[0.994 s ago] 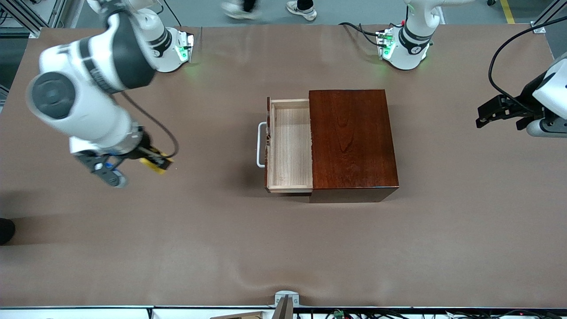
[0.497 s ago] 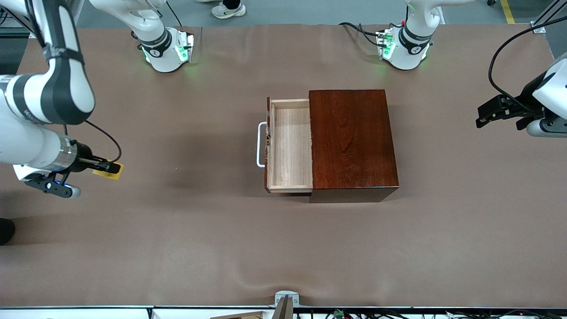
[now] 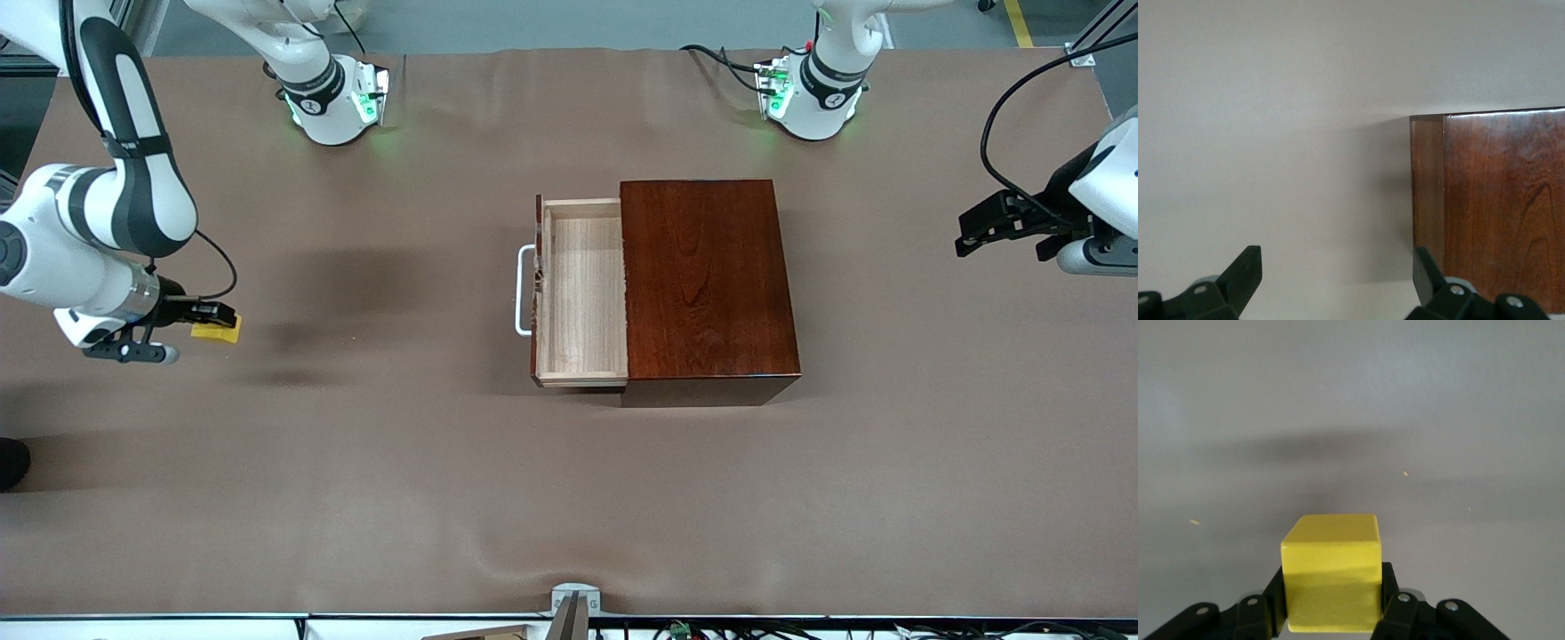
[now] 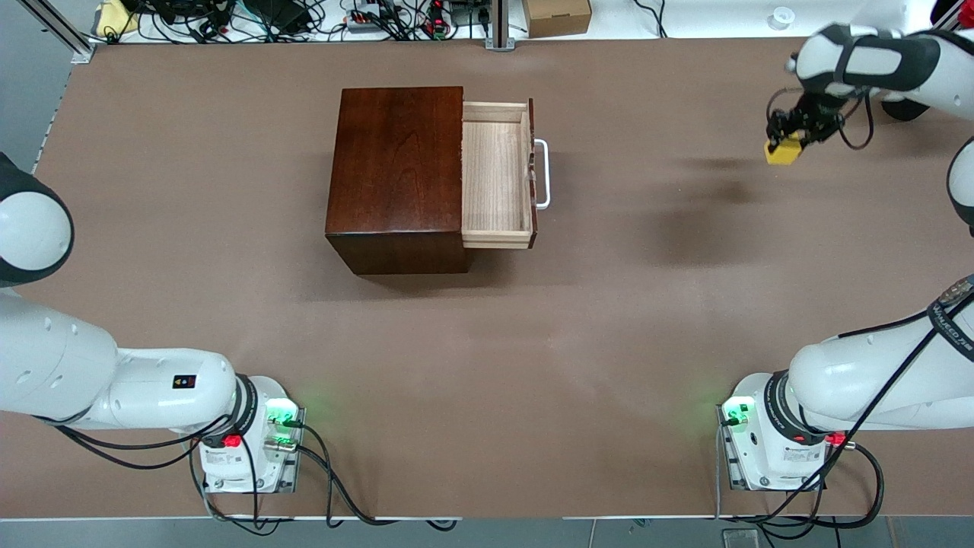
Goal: Open drawer, take yellow block, close drawer
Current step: 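Lift the yellow cube out and carry it beside the box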
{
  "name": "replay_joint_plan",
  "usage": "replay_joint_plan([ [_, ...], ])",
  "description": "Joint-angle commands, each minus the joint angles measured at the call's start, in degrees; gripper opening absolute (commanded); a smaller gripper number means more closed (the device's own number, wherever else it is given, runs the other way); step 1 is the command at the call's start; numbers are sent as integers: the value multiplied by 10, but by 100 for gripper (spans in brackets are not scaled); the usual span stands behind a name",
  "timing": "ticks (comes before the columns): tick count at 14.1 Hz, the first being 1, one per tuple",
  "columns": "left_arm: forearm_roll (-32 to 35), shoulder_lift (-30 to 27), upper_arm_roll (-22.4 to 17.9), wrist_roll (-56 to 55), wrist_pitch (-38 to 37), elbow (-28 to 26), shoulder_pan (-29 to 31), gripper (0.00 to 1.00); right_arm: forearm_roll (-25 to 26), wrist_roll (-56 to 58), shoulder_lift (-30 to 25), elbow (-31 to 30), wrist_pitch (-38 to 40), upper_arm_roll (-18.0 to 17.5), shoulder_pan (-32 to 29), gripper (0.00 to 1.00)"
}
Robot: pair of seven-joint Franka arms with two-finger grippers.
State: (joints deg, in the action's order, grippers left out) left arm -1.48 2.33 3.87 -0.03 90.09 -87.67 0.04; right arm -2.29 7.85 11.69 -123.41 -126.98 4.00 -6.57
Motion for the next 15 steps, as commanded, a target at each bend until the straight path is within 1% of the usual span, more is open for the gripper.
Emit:
replay_joint_plan([
  [1,11,5,2,2,-5,11,1,100,-3,35,-28,-81,-52,-12,-31,0],
  [5,11,5,3,3,-5,11,1,100,-2,48,-15,-117,-89,-11,-43,0],
  [7,11,5,3,3,-5,11,1,100,-1,65,8,-119,-102,-12,-59,0],
  [10,11,4,3,4,-5,10,1,100,-2,66,33,-118,-117,-12,-62,0],
  [15,11,5,3,3,-5,12,-1,100,-10,57,37,-114,-114,-16,-49,0],
])
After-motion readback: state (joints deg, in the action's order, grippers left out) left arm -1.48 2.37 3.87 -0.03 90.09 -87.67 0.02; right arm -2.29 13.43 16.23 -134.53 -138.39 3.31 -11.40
